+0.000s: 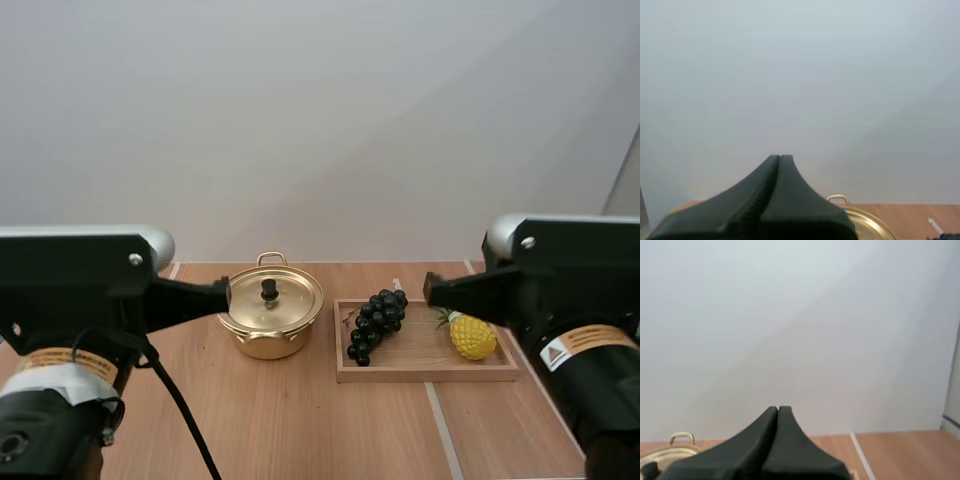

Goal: Open the pot, put the grape inside, and close it

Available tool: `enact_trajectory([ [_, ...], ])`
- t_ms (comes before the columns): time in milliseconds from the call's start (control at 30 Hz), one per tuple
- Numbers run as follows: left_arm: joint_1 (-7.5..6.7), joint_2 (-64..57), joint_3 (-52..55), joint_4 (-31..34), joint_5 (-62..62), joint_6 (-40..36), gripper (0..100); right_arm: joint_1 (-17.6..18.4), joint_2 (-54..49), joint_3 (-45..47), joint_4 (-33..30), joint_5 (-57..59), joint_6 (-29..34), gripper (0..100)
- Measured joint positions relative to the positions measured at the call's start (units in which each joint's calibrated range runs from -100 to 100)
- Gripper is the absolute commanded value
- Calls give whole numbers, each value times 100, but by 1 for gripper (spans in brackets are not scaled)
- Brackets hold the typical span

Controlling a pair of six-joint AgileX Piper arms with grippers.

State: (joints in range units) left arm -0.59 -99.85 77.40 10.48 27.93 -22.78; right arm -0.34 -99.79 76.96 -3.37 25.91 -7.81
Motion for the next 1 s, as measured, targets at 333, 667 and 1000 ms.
enact_trajectory([
  [333,0,-15,-1977,0,20,173,0,0,-21,-1691,0,-44,0,0],
  [667,0,-15,-2999,0,430,552,0,0,-21,-2660,0,-44,0,0],
  [1000,0,695,-3526,0,1106,560,0,0,619,-3426,0,153,0,0],
])
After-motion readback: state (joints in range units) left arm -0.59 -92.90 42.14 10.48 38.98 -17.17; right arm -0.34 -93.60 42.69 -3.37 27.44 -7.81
